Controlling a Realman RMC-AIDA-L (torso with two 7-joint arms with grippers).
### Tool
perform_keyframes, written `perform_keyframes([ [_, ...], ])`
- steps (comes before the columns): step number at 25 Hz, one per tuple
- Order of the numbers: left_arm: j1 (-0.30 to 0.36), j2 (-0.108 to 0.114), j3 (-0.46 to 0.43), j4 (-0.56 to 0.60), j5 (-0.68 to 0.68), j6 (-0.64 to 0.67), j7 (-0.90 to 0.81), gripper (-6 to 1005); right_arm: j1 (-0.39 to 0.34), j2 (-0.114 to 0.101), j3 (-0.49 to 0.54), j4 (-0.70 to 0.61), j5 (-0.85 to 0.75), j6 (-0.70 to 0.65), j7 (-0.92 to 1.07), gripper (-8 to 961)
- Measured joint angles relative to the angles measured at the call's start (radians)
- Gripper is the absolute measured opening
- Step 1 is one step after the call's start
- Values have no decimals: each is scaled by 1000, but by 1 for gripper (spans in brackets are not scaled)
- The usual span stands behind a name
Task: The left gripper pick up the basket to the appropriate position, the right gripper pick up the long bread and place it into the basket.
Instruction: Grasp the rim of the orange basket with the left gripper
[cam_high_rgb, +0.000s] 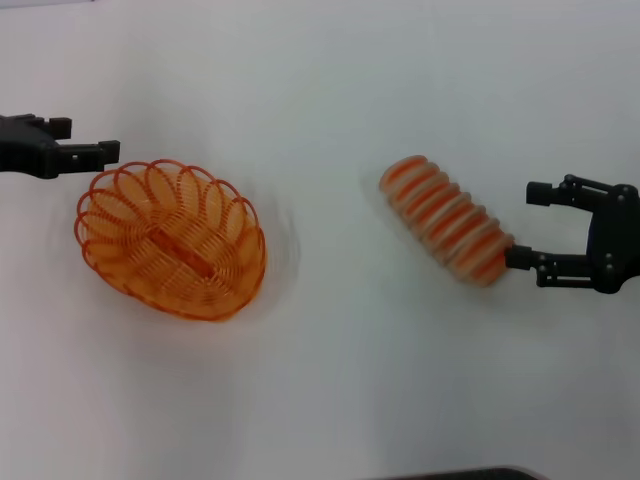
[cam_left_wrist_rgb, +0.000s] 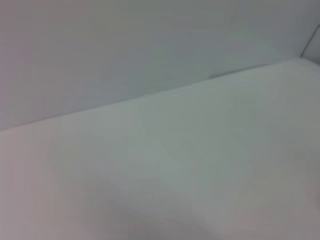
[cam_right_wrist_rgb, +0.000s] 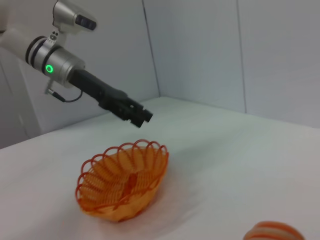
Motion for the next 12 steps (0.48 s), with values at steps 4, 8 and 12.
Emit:
perform_keyframes([
  [4,-21,8,60,45,83,25,-81,830,15,-4,17,1,0,0,0,914],
  [8,-36,9,111,71,142,69,-126,824,21,-4,24,-2,0,5,-5,914],
  [12,-46,0,144,67,186,50,-155,795,26,-4,28,-6,0,7,-5,914],
])
